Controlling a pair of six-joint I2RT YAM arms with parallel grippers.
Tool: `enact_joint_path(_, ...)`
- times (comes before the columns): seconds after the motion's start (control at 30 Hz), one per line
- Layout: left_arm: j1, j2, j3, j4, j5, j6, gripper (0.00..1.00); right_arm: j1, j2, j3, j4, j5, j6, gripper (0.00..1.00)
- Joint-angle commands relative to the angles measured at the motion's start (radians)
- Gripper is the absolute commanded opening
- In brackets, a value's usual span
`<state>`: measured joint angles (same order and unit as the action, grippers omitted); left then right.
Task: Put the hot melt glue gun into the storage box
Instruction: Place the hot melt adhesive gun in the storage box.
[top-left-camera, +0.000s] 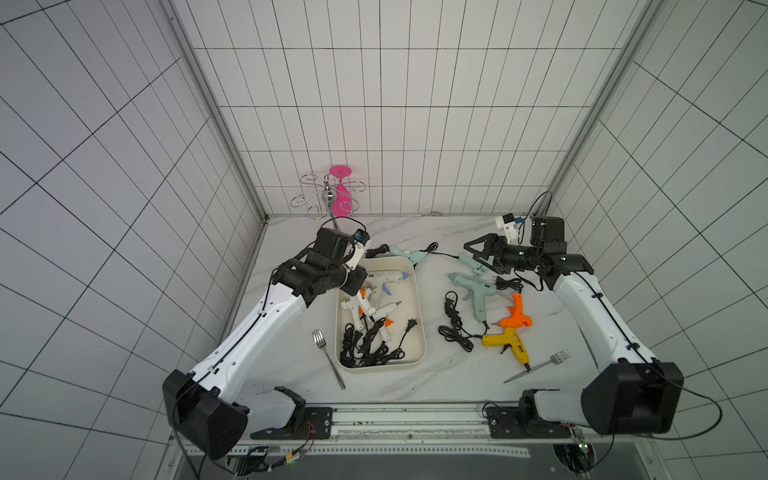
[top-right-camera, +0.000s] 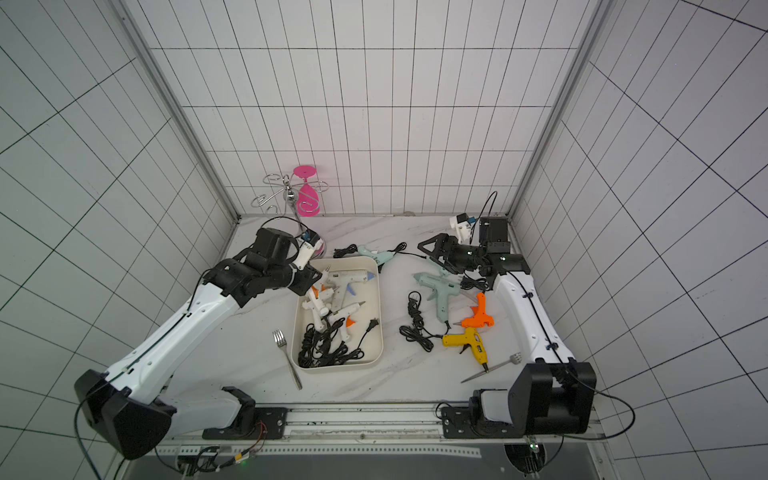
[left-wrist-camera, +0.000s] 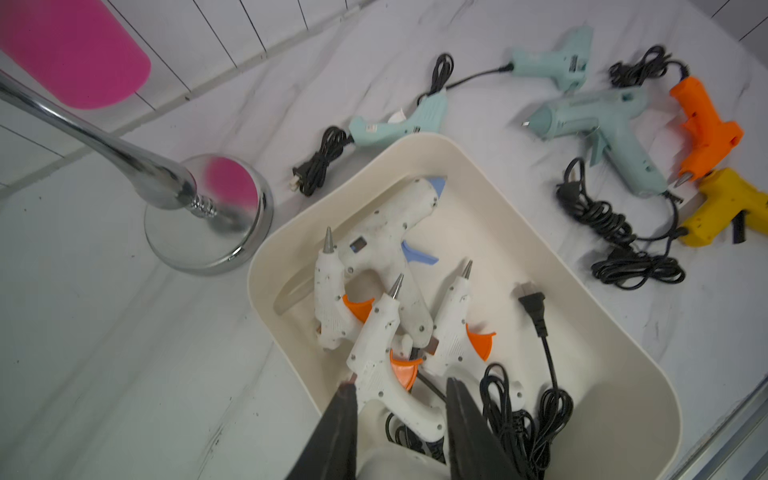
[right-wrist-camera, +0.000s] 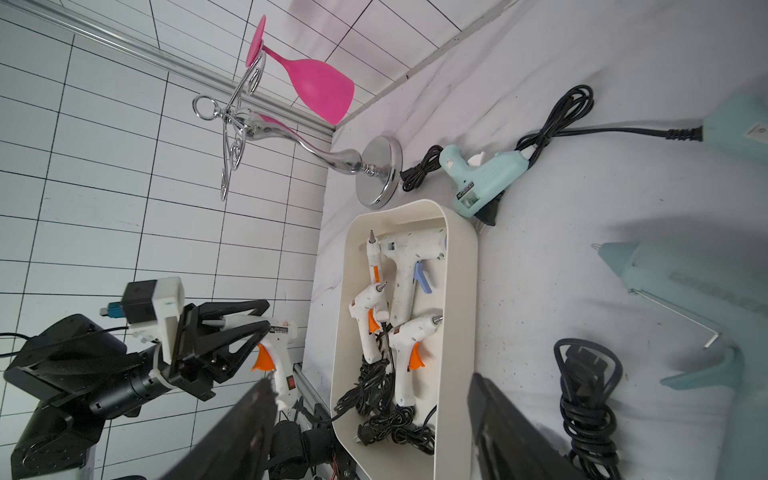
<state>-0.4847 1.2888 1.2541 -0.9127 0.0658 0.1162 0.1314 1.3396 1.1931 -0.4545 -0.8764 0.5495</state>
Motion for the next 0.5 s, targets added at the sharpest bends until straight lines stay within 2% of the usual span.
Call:
enact_joint_path(0.0, -0.051, 0.024, -0.014, -0.037, -0.130, 0.041, 0.05, 0.008, -0.006, -0.036, -0.018, 0.071, -0.038, 0.75)
enact_joint_path(0.23, -0.182, 0.193, 0.001, -0.173, -0.301, 0.015, 0.03, 0.008, 0.030, -0.028, -0.179, 0.270, -0.114, 0.75)
enact_joint_path(0.37, -0.257, 0.302, -0.026, -0.200, -0.390, -0.030, 0.03, 0.009, 0.053, -0.046, -0.219, 0.334, -0.133, 0.75)
enact_joint_path(0.47, -0.279, 0.389, -0.007, -0.239, -0.420, -0.070, 0.03, 0.008, 0.068, -0.055, -0.238, 0.380, -0.143, 0.75)
